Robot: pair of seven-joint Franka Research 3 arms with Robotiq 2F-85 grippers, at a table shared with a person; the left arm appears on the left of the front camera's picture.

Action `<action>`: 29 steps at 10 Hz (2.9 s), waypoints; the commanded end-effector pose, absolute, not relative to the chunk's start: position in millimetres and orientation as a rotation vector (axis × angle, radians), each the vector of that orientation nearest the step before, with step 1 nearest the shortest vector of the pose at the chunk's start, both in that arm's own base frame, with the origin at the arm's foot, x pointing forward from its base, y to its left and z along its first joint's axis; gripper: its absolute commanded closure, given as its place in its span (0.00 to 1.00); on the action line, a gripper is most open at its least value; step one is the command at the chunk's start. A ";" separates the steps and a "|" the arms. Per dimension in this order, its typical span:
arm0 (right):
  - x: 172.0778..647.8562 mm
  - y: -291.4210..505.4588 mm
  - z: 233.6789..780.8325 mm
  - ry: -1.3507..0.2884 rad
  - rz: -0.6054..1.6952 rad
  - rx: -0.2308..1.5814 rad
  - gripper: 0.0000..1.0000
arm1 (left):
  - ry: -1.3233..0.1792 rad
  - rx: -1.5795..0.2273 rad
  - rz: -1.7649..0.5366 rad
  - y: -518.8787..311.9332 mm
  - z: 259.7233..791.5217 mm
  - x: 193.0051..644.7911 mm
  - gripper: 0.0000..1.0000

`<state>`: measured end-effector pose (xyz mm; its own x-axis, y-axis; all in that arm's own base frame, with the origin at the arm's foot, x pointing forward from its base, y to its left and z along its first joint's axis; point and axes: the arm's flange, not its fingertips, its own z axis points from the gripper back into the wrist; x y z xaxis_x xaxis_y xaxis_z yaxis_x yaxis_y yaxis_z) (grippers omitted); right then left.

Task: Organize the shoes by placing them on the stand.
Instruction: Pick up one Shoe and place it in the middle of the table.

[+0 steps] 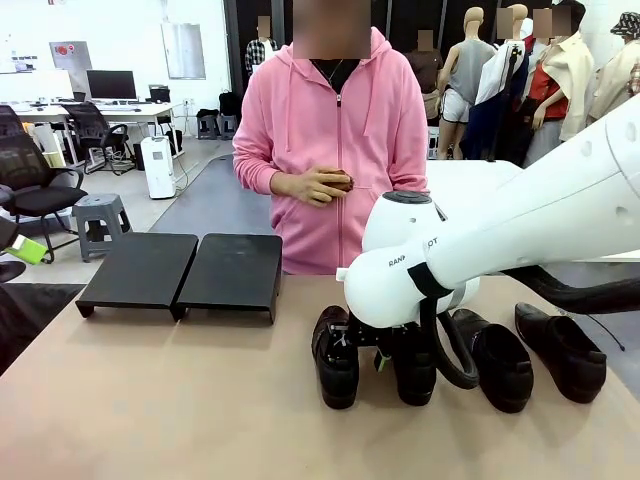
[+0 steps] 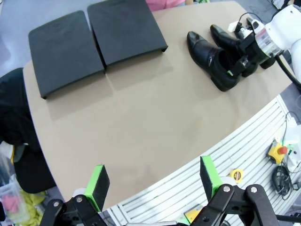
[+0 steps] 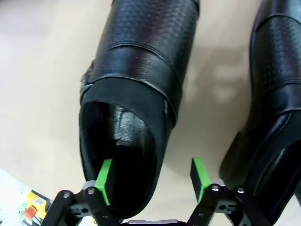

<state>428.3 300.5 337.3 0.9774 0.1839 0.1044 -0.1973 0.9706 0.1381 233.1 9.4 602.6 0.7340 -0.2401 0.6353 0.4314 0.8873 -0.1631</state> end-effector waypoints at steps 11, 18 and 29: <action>409.8 287.9 397.1 -0.159 0.145 0.233 1.00 | -0.649 -0.324 -0.389 10.0 601.5 232.6 0.00; 238.3 251.7 514.1 -0.219 0.155 0.348 1.00 | -0.649 -0.324 -0.389 10.0 601.5 232.6 0.00; 274.2 442.9 381.7 -0.213 0.102 0.423 1.00 | -0.649 -0.324 -0.389 10.0 601.5 232.6 0.00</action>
<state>244.4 413.5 398.1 0.9644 0.1534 0.2156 -0.2271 0.8979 0.3772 233.1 9.2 602.6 0.7340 -0.2405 0.6351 0.4316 0.8872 -0.1629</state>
